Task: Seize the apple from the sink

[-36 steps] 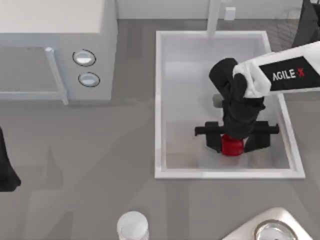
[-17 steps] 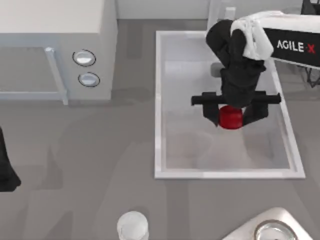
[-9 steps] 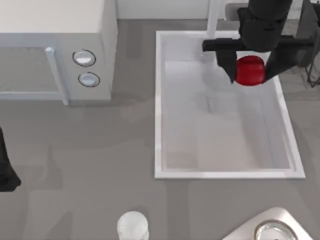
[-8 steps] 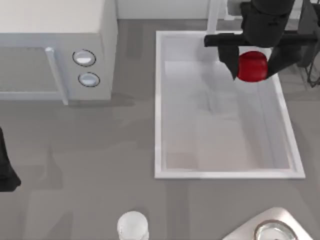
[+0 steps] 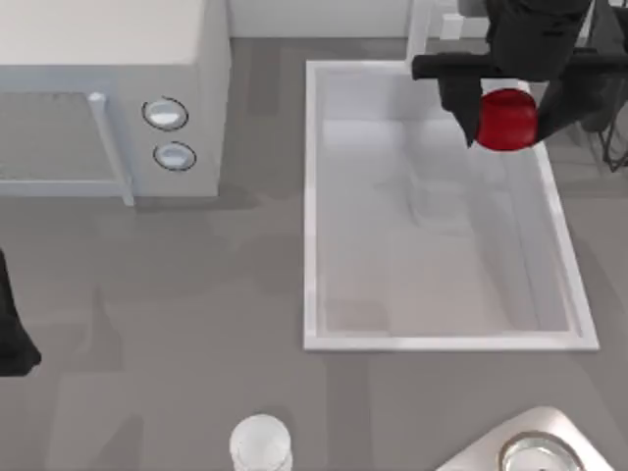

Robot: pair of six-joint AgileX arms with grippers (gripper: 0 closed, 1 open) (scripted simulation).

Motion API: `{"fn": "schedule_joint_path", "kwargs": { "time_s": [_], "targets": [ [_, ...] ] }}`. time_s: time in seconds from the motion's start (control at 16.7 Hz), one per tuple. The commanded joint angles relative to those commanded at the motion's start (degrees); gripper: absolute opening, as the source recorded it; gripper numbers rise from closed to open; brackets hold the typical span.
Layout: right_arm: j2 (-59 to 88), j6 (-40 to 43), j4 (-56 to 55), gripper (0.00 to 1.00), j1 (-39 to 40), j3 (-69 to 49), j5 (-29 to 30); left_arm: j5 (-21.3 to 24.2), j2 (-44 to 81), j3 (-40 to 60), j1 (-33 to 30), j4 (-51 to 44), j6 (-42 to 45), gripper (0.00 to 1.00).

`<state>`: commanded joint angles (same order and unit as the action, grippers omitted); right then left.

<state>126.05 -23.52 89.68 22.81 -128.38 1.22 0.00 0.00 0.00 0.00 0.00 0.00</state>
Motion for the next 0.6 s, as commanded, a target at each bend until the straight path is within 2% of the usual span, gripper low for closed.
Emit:
{"fn": "schedule_joint_path", "kwargs": {
  "time_s": [0.6],
  "targets": [
    [-14.81, 19.98, -8.14, 0.0, -20.15, 25.69, -1.1, 0.0, 0.0, 0.0, 0.0, 0.0, 0.0, 1.0]
  ]
}}
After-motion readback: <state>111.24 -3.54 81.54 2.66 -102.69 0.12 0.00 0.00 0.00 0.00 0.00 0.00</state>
